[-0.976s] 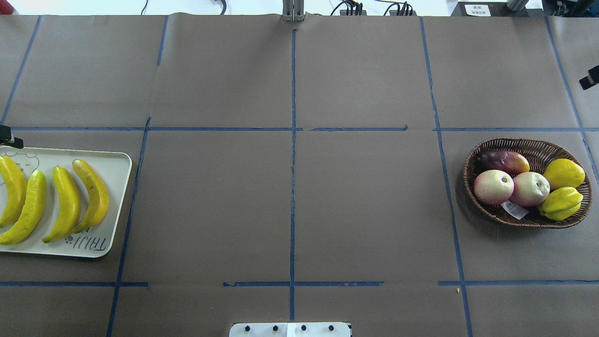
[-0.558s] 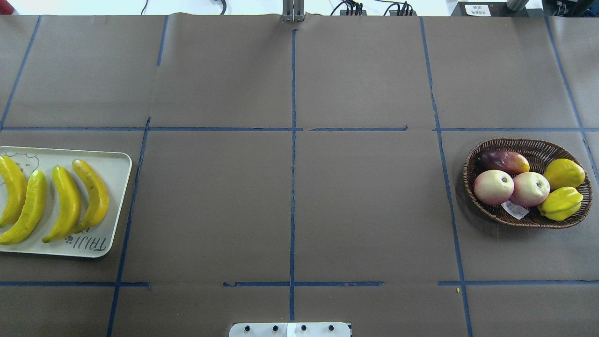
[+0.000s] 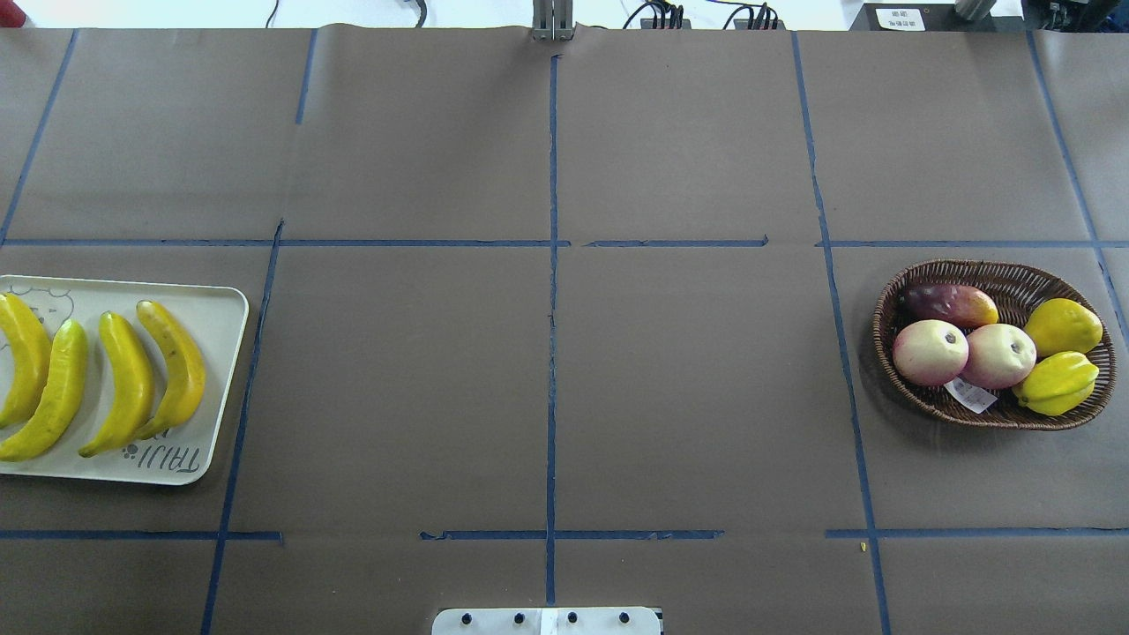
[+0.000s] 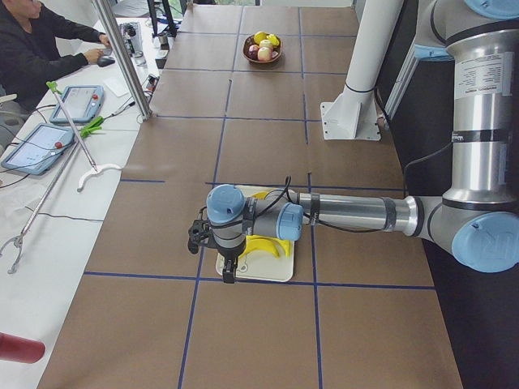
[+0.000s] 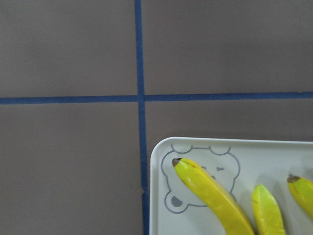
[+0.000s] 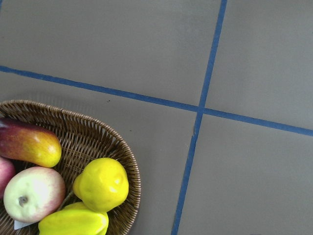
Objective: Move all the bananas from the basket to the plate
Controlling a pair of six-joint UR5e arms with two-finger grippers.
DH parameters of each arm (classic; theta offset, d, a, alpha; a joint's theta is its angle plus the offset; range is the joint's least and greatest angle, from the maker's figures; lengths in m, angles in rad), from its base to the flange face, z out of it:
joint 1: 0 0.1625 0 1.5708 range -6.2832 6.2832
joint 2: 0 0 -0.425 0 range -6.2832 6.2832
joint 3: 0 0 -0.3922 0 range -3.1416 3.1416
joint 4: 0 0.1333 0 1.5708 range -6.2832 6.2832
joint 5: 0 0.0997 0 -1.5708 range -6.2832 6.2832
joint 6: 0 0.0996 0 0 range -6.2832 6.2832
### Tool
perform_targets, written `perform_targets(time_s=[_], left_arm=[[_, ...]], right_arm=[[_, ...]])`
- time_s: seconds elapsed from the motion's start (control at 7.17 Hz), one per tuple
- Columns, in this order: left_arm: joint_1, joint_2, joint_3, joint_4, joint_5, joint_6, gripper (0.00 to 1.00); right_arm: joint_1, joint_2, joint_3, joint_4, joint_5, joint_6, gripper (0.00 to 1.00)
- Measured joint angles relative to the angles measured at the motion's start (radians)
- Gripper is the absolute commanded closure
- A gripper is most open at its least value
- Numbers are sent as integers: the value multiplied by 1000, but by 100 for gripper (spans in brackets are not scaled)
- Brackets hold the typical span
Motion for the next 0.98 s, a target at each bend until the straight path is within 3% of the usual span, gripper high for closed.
perform_targets(time_s=[0.42,0.98], left_arm=[[-34,-6,24,53,-25,29,0],[-34,-8,36,48,-69,8,0]], right_arm=[[0,9,-100,-1,-3,7,0],[1,-2,-112,-3,-5,59,0]])
